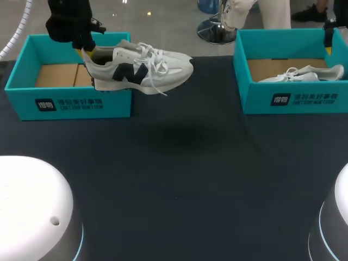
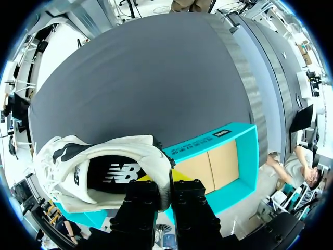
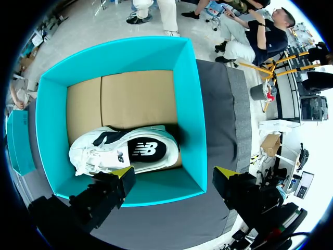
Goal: Take the shoe out of the shoebox, open the shoe tongue, remove and reinsert the insole, then place the shoe into the shoebox
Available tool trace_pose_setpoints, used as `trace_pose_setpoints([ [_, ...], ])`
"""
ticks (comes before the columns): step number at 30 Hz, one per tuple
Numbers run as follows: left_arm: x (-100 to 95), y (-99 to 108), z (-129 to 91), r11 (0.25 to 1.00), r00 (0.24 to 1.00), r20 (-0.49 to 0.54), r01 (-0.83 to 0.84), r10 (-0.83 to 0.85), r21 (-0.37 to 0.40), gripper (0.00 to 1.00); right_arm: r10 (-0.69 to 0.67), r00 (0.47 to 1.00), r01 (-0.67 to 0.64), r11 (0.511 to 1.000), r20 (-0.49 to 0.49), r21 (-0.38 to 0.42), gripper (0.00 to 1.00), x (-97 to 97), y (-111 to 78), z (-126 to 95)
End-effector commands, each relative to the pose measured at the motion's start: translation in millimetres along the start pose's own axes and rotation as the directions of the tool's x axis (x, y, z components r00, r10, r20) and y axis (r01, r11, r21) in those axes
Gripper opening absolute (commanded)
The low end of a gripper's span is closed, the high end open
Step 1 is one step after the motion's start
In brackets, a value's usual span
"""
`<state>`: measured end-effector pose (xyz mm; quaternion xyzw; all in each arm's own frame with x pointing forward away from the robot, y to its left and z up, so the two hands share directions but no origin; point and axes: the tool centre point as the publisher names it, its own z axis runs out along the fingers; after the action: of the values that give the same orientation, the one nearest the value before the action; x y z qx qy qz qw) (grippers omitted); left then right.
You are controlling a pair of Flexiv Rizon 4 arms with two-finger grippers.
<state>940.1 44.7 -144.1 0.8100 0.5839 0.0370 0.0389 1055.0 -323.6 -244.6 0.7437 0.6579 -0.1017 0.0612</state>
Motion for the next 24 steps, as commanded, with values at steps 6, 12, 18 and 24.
trace_pose_setpoints([
  [6,-46.7,-13,5,0.999,0.999,0.013,-0.045,0.045,-0.001,0.0,0.001,1.0,-0.001,1.0,0.0,0.004,1.0,-0.2,1.7,0],
  [12,-115.6,-23,13,0.992,0.992,0.013,-0.124,0.124,0.023,0.0,0.001,1.0,-0.001,1.0,0.0,0.004,1.0,-0.2,1.7,0],
  [18,-160.1,-29,16,0.99,0.99,0.024,-0.138,0.137,0.037,0.0,0.001,1.0,-0.001,1.0,0.0,0.004,1.0,-0.2,1.7,0],
  [24,-179.4,-35,18,0.992,0.993,0.011,-0.119,0.118,0.048,0.0,0.001,1.0,-0.001,1.0,0.0,0.004,1.0,-0.2,1.7,0],
])
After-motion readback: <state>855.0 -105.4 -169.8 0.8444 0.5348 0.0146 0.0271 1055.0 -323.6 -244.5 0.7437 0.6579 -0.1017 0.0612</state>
